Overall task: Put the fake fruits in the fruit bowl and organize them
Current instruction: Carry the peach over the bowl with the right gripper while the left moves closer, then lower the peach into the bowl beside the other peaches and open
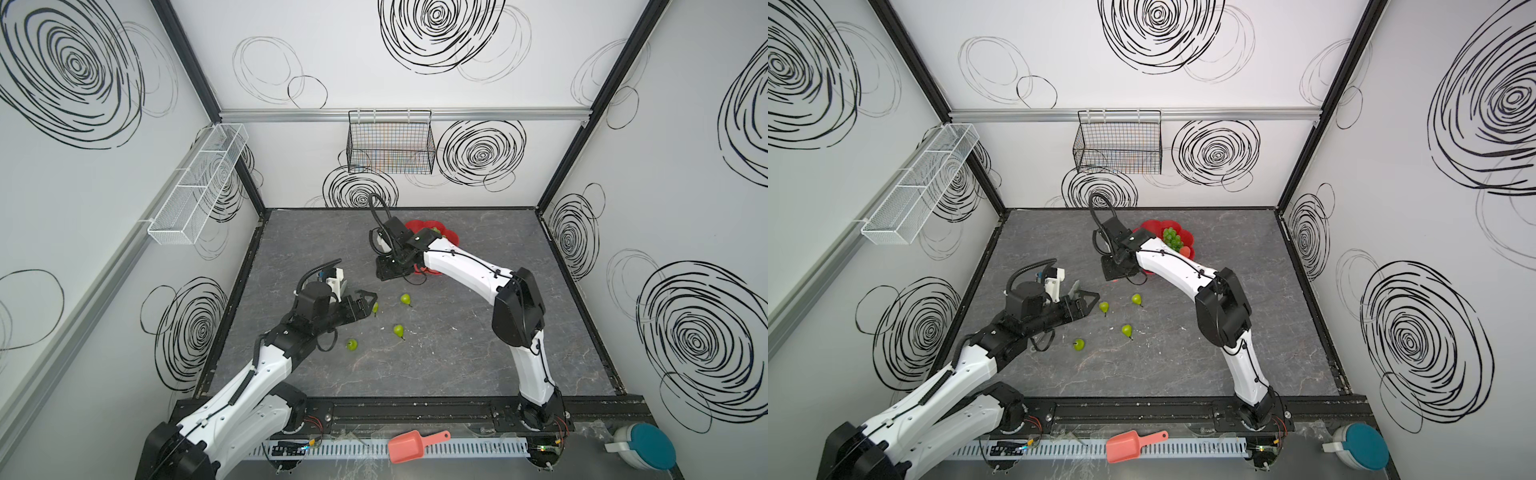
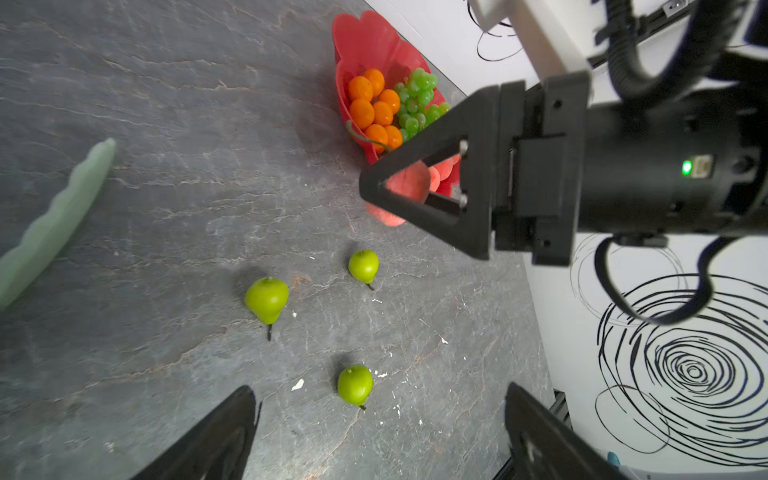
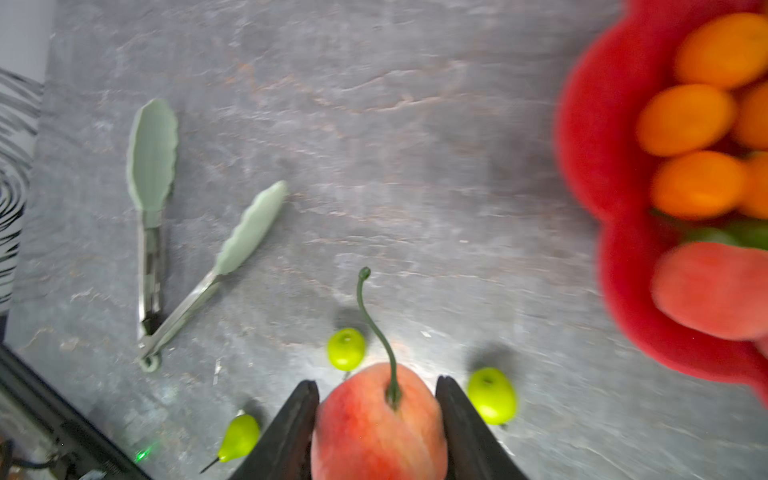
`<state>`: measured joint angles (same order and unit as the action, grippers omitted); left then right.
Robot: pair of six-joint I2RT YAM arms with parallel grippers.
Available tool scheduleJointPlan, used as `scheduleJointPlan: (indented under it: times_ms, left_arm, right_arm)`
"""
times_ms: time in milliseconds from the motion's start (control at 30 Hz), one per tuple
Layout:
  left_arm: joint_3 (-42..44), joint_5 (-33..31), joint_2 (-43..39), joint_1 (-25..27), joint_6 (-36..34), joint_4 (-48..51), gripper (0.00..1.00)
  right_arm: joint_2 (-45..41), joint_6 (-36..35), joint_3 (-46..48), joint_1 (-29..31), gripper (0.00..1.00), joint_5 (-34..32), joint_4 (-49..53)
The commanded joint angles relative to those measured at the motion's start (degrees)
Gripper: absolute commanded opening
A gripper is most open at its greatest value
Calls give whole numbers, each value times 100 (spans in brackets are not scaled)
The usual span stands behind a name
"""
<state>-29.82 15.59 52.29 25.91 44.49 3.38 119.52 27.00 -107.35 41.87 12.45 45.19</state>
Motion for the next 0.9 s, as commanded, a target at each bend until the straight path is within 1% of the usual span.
scheduleJointPlan:
  times_ms: [0, 200, 333, 500, 867]
  left_arm:
    - [-323, -394, 330, 378, 95, -725, 96]
    - [-739, -570, 1163, 998, 87, -1090, 96]
    - [-1031, -603, 1589, 1233, 60, -1220, 96]
    - [-1274, -602, 1896, 1339, 51, -1278, 96]
    - [-1245, -636, 1855, 1340, 7, -1177, 96]
  right_arm:
    - [-360, -61, 367, -326, 47, -56, -145]
    - [-764, -148, 1106, -934, 47, -94, -388]
    - [-834, -235, 1375, -1189, 47, -274, -435]
    - [-809, -299, 1486, -1371, 47, -357, -503]
    - [-315, -402, 1070, -1484, 47, -558, -451]
